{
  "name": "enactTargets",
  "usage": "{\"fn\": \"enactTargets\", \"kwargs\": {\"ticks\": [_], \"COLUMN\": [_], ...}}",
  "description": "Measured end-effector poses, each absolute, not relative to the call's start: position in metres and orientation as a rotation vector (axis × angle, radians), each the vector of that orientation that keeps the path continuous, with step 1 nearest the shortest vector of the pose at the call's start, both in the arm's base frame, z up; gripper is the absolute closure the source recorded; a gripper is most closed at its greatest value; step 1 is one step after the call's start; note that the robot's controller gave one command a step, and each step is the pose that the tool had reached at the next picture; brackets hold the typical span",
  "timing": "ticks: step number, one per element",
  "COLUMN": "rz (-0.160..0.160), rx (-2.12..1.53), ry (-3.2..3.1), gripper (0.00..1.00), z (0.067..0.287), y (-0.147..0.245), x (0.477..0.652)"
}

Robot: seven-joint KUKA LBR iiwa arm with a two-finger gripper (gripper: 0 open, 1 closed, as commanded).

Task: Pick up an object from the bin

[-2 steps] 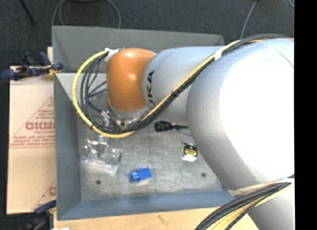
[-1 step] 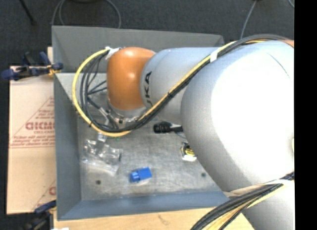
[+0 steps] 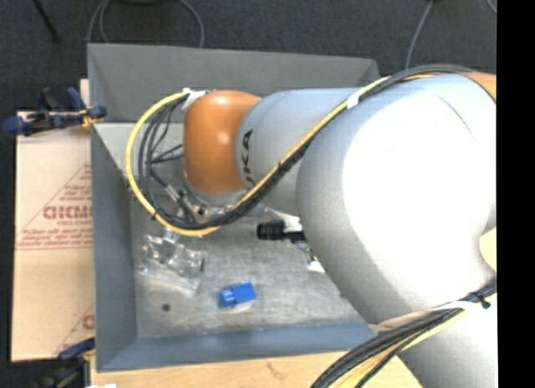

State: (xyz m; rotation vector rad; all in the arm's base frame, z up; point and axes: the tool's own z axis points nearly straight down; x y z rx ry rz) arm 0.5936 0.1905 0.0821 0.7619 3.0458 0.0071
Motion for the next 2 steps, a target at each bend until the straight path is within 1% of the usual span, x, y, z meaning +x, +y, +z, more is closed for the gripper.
{"fn": "enactTargets", "kwargs": {"ticks": [1, 2], "rz": [0.021, 0.008], "rx": [0.760, 0.748], "ry": [3.043, 3.045], "gripper": [1.00, 1.00], "z": [0.0833, 0.0871], "y": [0.1954, 0.1953], "x": [0.5937, 0.5960]}}
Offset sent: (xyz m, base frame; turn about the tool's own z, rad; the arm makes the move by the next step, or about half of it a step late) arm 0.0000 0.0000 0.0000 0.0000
